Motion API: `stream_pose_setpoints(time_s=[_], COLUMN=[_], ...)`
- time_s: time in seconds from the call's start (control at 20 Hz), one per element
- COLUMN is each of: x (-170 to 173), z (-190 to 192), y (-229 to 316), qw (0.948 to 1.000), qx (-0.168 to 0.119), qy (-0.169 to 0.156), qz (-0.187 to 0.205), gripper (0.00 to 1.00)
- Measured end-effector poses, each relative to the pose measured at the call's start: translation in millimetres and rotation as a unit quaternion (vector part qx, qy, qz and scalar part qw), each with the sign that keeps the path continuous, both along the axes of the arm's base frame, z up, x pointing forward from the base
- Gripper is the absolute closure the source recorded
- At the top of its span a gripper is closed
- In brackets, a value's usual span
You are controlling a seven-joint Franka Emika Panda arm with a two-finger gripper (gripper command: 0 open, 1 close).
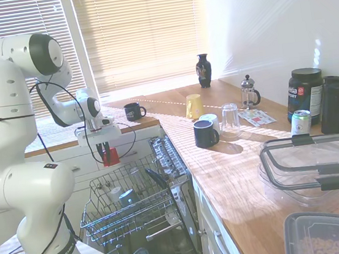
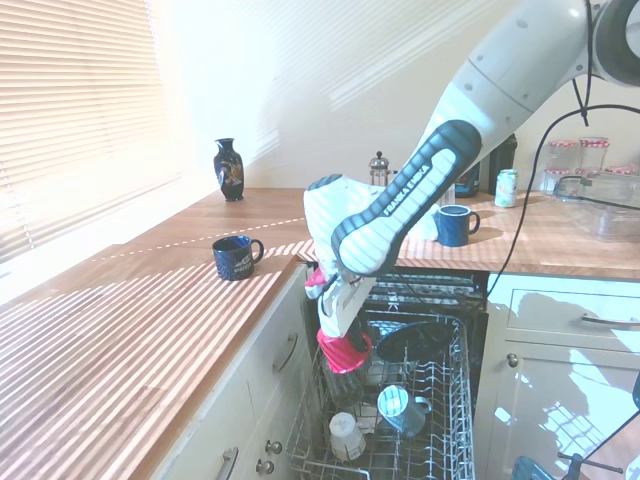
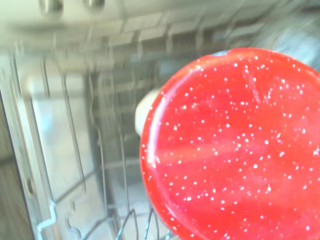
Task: Remove a mug cup out of the dishwasher
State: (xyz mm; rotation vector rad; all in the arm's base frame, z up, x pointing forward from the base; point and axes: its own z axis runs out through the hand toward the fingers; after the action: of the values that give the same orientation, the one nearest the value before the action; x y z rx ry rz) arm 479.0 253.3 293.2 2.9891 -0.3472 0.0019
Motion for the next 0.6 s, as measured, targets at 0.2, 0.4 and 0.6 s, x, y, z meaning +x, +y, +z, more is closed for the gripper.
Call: stream_pose_setpoints(time_s=[0.2, 0.4, 0.6], x=[24.6, 56.7, 89.3], z=[58.8, 112.1, 146.9], y=[-28.0, -62.5, -110.2], qw=[0.999, 0.9954, 0.9897], qx=[0.017, 0.035, 0.038], qy=[-0.028, -0.057, -0.074], qz=[-0.031, -0.069, -0.117], gripper=[1.0, 1.0, 1.0])
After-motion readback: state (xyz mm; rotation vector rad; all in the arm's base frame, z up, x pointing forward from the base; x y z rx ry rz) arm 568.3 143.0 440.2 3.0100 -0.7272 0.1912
